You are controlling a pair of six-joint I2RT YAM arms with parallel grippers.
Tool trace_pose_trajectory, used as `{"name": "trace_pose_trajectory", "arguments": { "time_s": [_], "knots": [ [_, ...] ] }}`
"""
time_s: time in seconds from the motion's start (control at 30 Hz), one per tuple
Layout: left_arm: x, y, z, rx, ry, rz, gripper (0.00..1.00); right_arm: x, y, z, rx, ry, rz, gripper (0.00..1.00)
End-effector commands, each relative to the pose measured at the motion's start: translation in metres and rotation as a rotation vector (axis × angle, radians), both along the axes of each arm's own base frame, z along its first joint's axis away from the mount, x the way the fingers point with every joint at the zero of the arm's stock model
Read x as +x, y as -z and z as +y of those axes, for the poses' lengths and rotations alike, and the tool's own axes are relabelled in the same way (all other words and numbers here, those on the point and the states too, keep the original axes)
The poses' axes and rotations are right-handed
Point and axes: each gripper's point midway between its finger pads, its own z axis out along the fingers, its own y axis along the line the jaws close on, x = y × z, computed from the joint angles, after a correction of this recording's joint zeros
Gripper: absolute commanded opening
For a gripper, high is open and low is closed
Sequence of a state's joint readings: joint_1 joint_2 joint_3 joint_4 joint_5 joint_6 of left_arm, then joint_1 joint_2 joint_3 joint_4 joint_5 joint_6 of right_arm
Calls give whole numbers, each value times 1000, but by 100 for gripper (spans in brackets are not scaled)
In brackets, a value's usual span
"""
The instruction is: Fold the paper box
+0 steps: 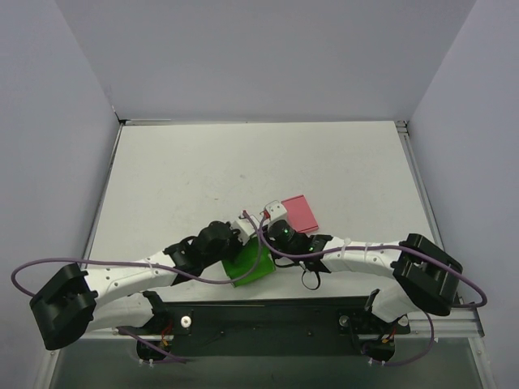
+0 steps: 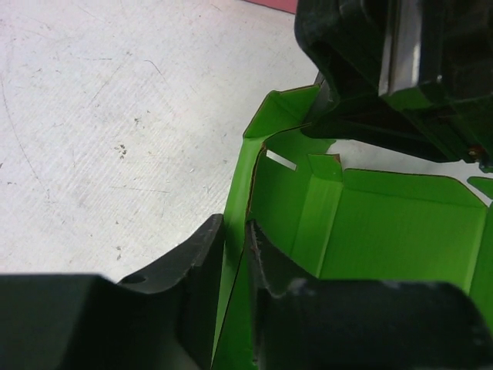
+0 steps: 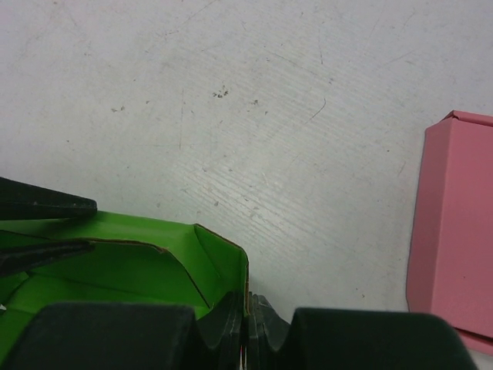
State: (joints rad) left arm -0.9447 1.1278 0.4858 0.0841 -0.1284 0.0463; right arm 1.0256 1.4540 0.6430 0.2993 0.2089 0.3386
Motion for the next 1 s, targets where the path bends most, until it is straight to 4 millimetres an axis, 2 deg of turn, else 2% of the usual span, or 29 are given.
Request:
{"name": "trace_pose_trajectory", "arguments": {
  "time_s": [0.0,0.03,0.07,0.17,0.3,0.43,0.53,0.63,0.73,0.77,0.87,0.97],
  "knots": [
    [7,-22,-17,-27,25,-67,19,1,-20,2,51,6,0,11],
    [6,-22,-18,-21,27,-70,17,1,-21,2,61,19,11,17],
    [6,-22,-18,-17,24,-76,14,-1,-24,-1,60,24,21,29],
    [8,-21,-18,-3,9,-86,7,-5,-33,-11,81,56,50,46],
    [7,-20,-22,0,11,-113,0,-9,-51,-32,137,128,79,56],
    [1,-16,-25,-17,19,-157,0,-14,-66,-53,243,240,138,58],
    [-7,-14,-28,-42,36,-211,0,-20,-79,-49,345,270,187,56],
    [-19,-17,-32,-63,63,-276,0,-24,-85,-38,413,298,257,40],
    [-23,-22,-31,-64,51,-343,0,-22,-94,-25,460,301,291,28],
    [-23,-25,-31,-71,49,-360,0,-23,-97,-16,471,276,316,21],
    [-24,-28,-28,-71,35,-387,0,-24,-93,-4,472,262,361,13],
    [-25,-30,-25,-72,29,-403,0,-26,-92,10,473,224,388,10]
  ]
}}
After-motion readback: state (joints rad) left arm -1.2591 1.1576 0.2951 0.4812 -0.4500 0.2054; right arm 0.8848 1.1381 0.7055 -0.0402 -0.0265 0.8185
